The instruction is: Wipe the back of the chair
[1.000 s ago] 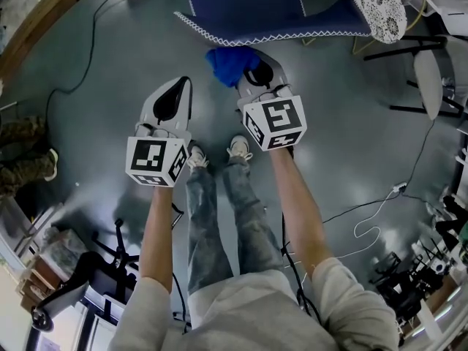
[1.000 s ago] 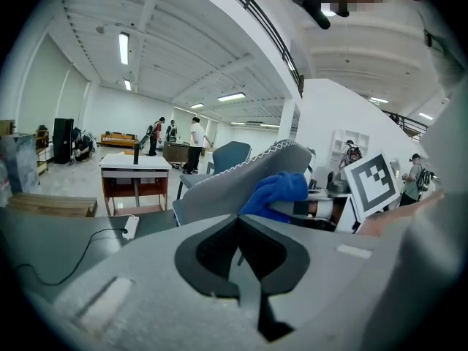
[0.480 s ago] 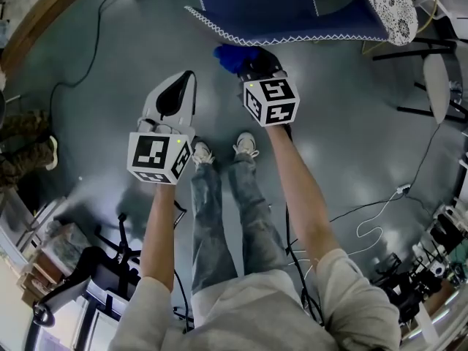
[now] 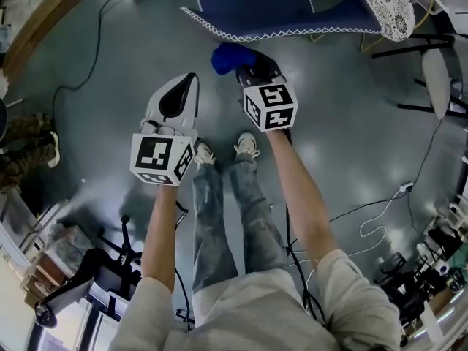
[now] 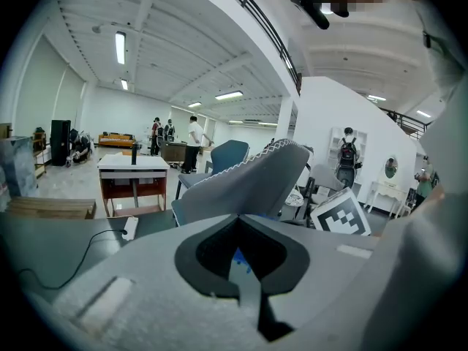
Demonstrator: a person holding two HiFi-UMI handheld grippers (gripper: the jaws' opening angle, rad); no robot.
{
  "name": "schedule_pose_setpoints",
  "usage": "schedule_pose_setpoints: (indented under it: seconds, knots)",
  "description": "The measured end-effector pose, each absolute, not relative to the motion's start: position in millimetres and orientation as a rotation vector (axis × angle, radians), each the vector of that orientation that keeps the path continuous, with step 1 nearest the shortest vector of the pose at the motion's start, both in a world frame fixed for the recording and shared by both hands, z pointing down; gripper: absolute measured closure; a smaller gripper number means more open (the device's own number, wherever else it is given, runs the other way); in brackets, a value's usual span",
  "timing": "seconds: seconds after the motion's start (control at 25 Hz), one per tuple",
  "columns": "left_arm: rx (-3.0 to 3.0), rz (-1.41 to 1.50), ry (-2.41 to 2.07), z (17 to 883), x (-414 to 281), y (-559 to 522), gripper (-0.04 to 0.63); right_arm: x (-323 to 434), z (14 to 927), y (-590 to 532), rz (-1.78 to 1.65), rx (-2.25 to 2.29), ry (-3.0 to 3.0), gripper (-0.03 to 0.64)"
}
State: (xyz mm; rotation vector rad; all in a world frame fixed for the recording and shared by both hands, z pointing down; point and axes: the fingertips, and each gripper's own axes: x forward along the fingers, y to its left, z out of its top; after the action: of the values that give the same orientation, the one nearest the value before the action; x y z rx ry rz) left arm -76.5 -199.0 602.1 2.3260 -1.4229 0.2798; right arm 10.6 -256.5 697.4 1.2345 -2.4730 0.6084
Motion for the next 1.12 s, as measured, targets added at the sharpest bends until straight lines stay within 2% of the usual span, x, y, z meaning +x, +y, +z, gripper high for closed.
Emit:
schedule_pose_setpoints:
  seconds: [0.84,1.12]
  knots:
    - [2.404,0.251,-1.39,572,-22,-222,0.595,71,539,-236,0.306,1.401,-2.657,0.571]
    - [2.403,0.255,-1.39,571,-18,-228,0.595,69,535,-254,0.29,1.415,-2.667,0.571]
